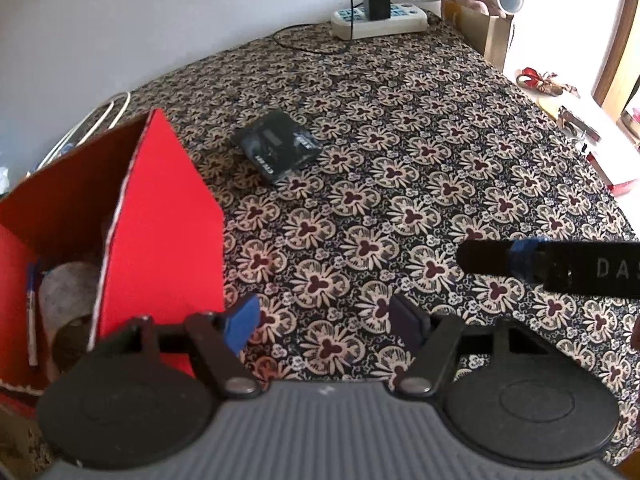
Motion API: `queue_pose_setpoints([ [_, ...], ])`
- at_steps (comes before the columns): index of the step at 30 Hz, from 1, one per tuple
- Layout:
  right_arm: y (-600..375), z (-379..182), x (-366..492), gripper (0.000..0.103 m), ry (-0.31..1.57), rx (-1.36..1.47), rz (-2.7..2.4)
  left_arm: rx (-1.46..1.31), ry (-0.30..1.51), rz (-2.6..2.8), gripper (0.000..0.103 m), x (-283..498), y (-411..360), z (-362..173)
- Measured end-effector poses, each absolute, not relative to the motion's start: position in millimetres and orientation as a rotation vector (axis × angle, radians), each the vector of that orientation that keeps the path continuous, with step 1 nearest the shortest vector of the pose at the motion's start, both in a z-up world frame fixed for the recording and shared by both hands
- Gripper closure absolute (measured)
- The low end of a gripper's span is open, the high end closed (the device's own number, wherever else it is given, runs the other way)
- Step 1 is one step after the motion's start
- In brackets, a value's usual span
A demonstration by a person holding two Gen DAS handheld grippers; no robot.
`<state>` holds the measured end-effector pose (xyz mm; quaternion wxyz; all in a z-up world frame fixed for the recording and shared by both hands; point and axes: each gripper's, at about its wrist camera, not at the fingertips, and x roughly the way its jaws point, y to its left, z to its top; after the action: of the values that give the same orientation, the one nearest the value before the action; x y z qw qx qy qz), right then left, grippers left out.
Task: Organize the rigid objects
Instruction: 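Move the right gripper toward the small black square case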
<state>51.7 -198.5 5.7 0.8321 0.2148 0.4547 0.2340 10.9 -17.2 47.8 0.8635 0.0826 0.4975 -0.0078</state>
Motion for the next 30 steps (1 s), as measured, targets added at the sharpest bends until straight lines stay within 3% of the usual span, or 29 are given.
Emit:
queue_pose_setpoints([
  [13,-189,-4,75,0.078,0.981,0.461,0.442,0.128,1.097,-0.111,0.031,30,-12,19],
  [30,-108,9,184,0.078,0.987,0.223,0.635,0.087,0.983,-0.142,0.028,49,-5,-4],
])
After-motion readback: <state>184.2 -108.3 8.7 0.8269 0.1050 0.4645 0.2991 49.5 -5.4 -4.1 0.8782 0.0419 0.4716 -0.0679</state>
